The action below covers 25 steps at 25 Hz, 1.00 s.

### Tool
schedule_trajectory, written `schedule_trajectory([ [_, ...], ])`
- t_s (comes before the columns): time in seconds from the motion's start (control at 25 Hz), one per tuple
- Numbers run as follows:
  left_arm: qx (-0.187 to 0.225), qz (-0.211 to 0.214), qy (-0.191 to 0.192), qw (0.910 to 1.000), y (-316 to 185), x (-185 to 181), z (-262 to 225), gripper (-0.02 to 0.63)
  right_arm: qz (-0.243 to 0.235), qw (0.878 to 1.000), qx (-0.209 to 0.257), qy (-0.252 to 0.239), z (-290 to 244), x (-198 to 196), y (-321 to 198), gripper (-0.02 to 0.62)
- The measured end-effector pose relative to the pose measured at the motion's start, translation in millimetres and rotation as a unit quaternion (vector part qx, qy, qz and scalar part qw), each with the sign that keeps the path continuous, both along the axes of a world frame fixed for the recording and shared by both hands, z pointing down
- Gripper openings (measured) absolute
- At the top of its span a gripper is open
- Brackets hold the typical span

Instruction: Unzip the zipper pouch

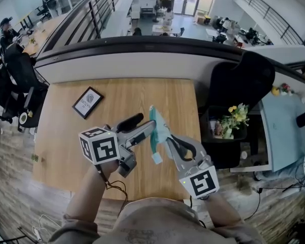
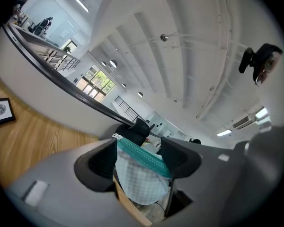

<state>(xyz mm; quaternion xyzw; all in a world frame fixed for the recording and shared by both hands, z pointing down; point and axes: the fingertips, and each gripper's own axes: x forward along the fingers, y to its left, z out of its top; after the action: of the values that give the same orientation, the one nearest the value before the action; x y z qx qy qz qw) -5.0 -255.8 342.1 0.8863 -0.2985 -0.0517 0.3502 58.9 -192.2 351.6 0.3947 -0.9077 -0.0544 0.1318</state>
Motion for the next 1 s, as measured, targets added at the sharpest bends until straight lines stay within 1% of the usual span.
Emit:
schedule_trajectory([
  [0.24,-0.021,0.014,0.003,0.9997,0,9,9,0.291,-0.015,1.000,0.007,0.004,1,-6,6,0.015],
  [0.36,-0.024,0.022,0.004,0.9995,0,12,10,0.288,-0.025,1.000,0.007,0.005,3,-11,11,0.015],
  [0.44,-0.019,0.026,-0.006,0.9995,0,11,12,0.257,-0.030,1.000,0.005,0.002,5,-15,12,0.015],
  [0.52,-0.010,0.029,-0.025,0.9992,1,9,16,0.227,-0.035,0.999,0.004,-0.001,8,-18,14,0.015],
  [0.6,-0.001,0.029,-0.044,0.9986,1,5,20,0.154,-0.040,0.999,0.003,-0.002,10,-20,15,0.015],
  [0.64,0.004,0.032,-0.050,0.9982,1,4,20,0.139,-0.042,0.999,0.002,-0.001,11,-21,16,0.015],
  [0.72,0.012,0.044,-0.054,0.9975,4,4,19,0.108,-0.046,0.999,0.003,-0.005,11,-24,17,0.015],
  [0.8,0.025,0.058,-0.055,0.9965,8,5,17,0.047,-0.051,0.999,-0.001,-0.018,10,-26,19,0.017],
  [1.0,0.073,0.075,-0.072,0.9919,17,5,5,0.029,-0.079,0.995,-0.024,-0.049,6,-30,28,0.020],
])
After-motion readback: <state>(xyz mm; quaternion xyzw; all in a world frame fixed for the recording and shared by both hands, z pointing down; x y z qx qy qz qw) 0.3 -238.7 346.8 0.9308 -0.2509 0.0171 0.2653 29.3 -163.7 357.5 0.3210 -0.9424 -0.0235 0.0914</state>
